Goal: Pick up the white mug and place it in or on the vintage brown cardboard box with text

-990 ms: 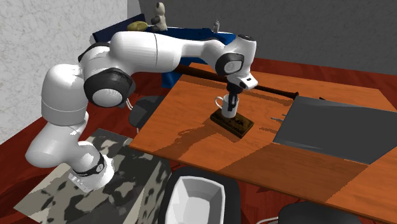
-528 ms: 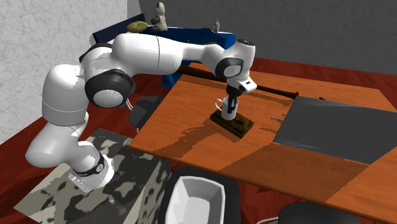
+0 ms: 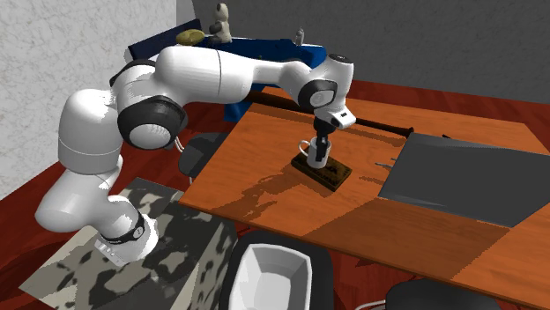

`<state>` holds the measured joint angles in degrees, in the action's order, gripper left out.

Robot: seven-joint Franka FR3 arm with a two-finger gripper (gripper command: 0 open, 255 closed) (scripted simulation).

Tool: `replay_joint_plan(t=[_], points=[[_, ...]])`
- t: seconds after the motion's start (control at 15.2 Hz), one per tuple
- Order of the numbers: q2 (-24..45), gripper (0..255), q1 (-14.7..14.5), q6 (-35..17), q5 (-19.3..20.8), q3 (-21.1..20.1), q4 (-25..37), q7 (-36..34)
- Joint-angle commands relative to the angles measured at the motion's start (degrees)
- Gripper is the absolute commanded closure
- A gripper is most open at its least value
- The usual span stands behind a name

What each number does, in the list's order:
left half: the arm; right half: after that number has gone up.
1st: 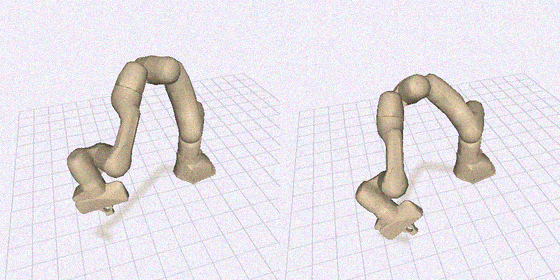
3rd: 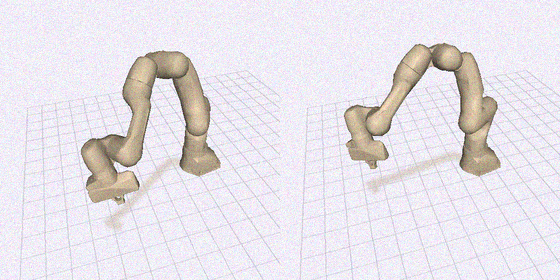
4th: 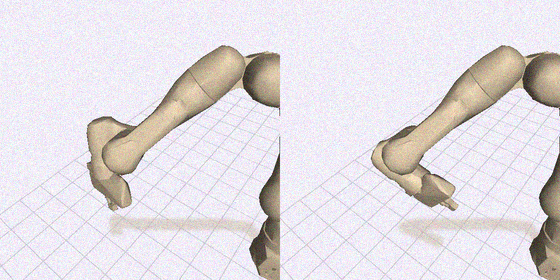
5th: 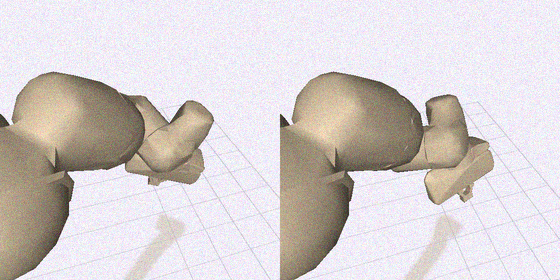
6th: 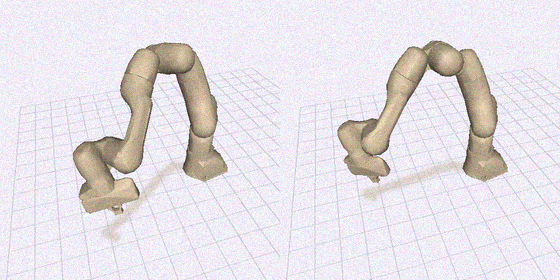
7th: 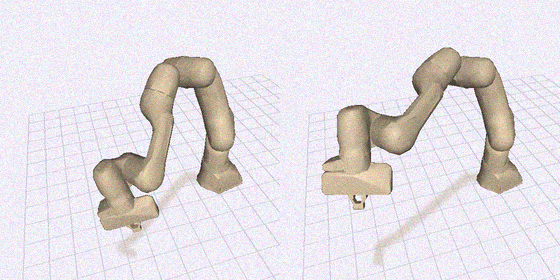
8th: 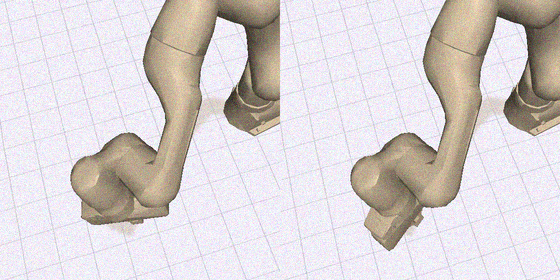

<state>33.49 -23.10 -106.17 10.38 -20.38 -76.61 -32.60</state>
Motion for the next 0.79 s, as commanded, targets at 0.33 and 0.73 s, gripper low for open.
replay_joint_plan(t=[0.33, 0.73], points=[[-0.3, 0, -0.6, 7.1, -0.3, -0.2, 6.9, 0.4], [-0.3, 0, -0.6, 7.1, -0.3, -0.2, 6.9, 0.4]])
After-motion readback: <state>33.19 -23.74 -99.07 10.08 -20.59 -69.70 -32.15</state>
